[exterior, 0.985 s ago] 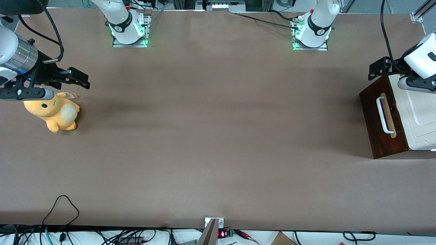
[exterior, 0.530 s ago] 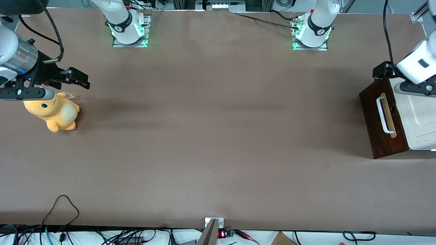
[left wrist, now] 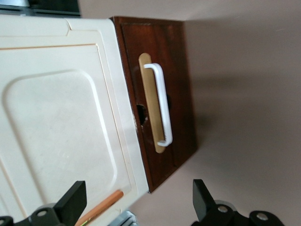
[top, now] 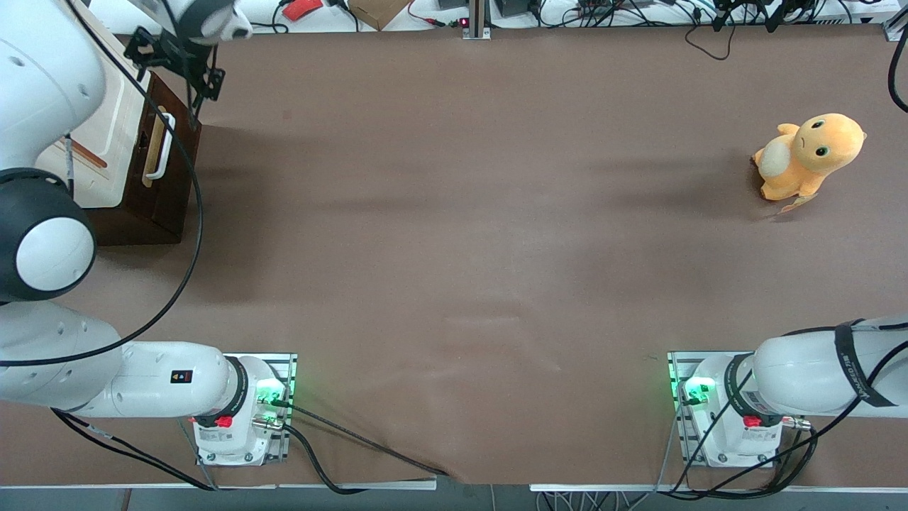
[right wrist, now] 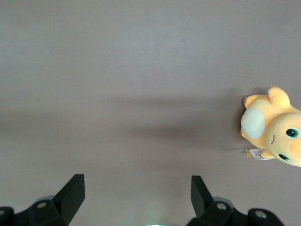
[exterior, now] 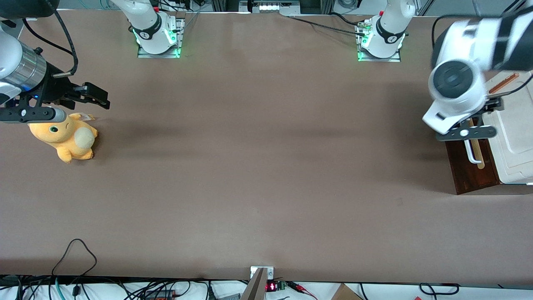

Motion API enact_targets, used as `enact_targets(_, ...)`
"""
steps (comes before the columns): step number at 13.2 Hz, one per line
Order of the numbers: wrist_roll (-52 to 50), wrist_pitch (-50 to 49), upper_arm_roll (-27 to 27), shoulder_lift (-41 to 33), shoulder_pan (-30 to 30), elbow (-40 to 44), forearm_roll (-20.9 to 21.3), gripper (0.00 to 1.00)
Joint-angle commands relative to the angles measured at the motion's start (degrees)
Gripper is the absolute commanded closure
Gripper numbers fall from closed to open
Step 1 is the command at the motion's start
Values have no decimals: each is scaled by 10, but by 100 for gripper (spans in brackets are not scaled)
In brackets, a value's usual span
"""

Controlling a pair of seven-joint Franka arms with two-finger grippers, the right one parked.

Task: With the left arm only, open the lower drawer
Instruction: 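Lower the open left gripper toward the white drawer handle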

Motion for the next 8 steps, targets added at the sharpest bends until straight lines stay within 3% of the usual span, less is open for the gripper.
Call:
enact_targets(1, -52, 15, -5, 30, -2, -44, 94, 1)
enact_targets(3, -63, 20, -5, 65, -2, -59, 158, 1)
enact_targets(8, -134, 21, -3, 147, 5, -60, 232, 1)
